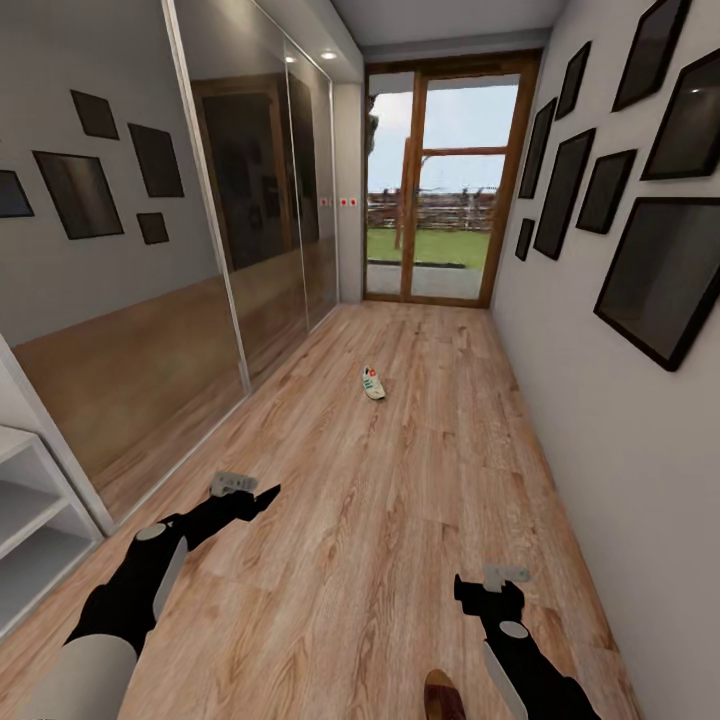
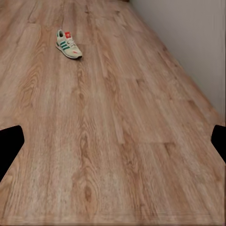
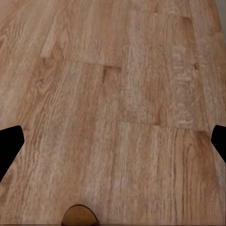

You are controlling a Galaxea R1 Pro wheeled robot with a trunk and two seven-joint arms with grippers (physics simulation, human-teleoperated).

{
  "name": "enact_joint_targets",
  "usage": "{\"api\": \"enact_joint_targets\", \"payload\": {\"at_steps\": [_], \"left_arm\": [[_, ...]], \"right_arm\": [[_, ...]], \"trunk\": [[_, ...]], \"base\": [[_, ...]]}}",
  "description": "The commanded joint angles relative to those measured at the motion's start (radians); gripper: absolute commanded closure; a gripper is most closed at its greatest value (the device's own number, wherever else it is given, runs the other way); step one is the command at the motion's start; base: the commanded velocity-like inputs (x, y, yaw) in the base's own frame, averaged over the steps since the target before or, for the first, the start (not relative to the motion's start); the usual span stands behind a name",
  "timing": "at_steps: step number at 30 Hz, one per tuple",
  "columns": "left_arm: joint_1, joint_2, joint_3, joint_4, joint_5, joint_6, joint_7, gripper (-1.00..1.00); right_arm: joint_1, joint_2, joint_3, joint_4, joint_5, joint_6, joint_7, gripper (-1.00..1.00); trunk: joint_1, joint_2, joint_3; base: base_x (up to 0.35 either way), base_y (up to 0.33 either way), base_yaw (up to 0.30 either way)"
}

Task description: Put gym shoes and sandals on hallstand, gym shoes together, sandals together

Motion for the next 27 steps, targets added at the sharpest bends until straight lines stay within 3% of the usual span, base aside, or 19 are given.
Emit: {"api": "enact_joint_targets", "payload": {"at_steps": [1, 5, 9, 27], "left_arm": [[-0.001, -0.001, 0.001, -0.004, -0.004, 0.016, -0.005, -1.00], [-0.004, -0.010, -0.008, -0.011, -0.003, 0.045, -0.002, -1.00], [-0.012, -0.023, -0.019, -0.011, -0.005, 0.055, -0.001, -1.00], [-0.017, -0.025, -0.031, 0.002, -0.008, 0.062, 0.001, -1.00]], "right_arm": [[0.000, -0.001, 0.005, 0.000, -0.009, 0.002, -0.008, -1.00], [0.000, -0.001, 0.003, 0.006, -0.009, 0.003, -0.009, -1.00], [0.000, -0.002, 0.003, 0.024, -0.009, 0.003, -0.009, -1.00], [0.000, 0.000, 0.004, 0.074, -0.011, -0.001, -0.010, -1.00]], "trunk": [[0.000, 0.000, -0.001], [0.000, 0.000, -0.001], [0.015, -0.028, -0.014], [0.084, -0.154, -0.090]], "base": [[0.005, 0.000, 0.000], [0.002, 0.000, 0.000], [0.000, 0.000, 0.000], [0.000, 0.000, 0.061]]}}
